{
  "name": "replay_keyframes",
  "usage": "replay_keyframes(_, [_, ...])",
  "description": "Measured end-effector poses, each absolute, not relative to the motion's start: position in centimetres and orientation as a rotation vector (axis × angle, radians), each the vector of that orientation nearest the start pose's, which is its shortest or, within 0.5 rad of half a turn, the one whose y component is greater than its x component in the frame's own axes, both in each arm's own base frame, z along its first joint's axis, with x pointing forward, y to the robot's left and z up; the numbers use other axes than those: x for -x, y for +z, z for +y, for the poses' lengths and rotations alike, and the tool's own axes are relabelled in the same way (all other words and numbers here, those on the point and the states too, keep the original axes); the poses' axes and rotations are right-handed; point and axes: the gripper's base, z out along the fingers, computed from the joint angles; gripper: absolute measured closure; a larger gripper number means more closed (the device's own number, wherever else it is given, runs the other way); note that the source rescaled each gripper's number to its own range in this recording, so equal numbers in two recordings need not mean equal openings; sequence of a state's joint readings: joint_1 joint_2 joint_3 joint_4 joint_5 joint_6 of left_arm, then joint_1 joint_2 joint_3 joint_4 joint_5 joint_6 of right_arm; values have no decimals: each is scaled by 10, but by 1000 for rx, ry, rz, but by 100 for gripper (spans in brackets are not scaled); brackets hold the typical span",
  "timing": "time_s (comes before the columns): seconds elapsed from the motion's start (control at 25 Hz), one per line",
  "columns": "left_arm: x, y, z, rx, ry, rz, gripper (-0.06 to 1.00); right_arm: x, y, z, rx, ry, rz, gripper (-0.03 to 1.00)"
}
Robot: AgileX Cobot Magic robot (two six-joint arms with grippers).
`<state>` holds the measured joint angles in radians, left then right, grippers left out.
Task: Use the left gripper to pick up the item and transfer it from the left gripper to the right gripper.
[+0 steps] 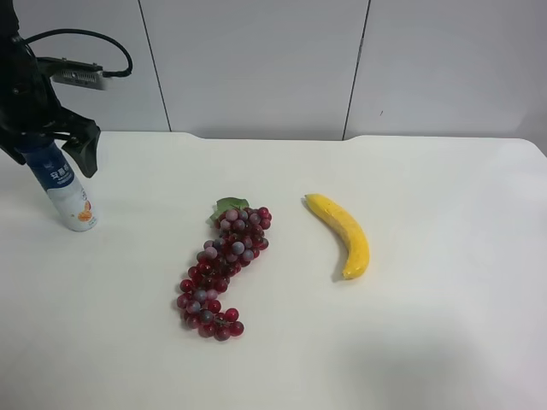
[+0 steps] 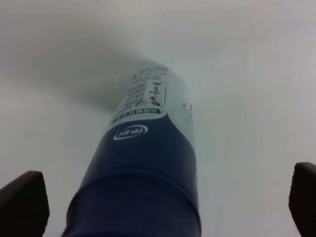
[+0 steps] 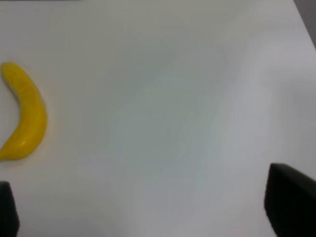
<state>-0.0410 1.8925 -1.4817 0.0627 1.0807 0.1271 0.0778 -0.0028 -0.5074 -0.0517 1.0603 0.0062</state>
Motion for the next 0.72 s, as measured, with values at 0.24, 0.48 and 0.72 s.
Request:
replay_keyframes(0.24, [-383,230,-11,-290,98,2987,12,6,279,-5,70,-9,2031,-3])
replay_keyframes(0.48, [-383,230,-9,-336,127,2985,91,6,279,-5,70,-9,2031,-3])
replay_keyframes(0.72, [-383,230,-9,-395,131,2982,94,6,279,-5,70,-9,2031,-3])
